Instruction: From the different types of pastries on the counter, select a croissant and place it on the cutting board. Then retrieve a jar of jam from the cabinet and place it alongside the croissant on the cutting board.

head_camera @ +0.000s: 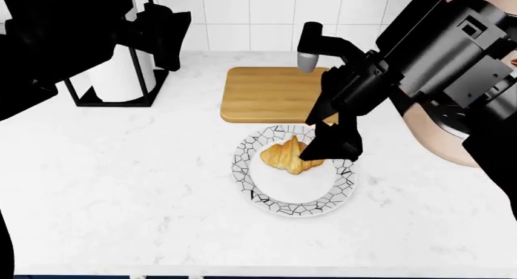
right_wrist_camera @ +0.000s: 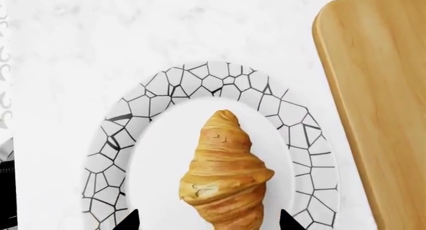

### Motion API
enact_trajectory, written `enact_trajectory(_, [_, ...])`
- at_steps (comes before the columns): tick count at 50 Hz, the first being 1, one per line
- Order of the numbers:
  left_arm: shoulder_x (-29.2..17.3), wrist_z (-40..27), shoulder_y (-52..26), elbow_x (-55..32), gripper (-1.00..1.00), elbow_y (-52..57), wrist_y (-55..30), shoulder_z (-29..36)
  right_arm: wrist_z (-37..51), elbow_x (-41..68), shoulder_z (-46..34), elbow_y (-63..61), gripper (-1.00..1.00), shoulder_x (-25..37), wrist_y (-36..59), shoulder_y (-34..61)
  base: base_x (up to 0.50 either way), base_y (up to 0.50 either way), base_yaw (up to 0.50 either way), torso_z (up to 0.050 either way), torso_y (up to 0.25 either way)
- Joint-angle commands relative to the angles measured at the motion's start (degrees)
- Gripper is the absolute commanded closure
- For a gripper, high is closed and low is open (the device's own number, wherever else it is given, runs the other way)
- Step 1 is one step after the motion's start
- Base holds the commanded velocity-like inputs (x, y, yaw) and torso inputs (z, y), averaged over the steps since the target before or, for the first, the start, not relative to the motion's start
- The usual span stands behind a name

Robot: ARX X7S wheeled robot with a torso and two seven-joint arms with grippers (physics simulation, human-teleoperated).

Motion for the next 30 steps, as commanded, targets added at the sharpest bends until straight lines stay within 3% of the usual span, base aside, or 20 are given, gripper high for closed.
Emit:
enact_trajectory(1, [-0.4, -0.2, 0.5, -0.5, -1.00, -0.1, 0.8, 0.6, 1.1, -0.2, -0.7, 0.3, -1.00, 0.2, -1.0, -1.0, 0.00, 0.00, 0.00, 0.000, 0.000])
enact_trajectory(30, [-1.5, 0.3, 1.5, -0.5, -1.00, -1.2, 3.2, 2.5, 2.4, -1.5, -1.9, 10.9, -1.00, -5.2, -8.8, -5.1, 0.00, 0.00, 0.00, 0.000, 0.000])
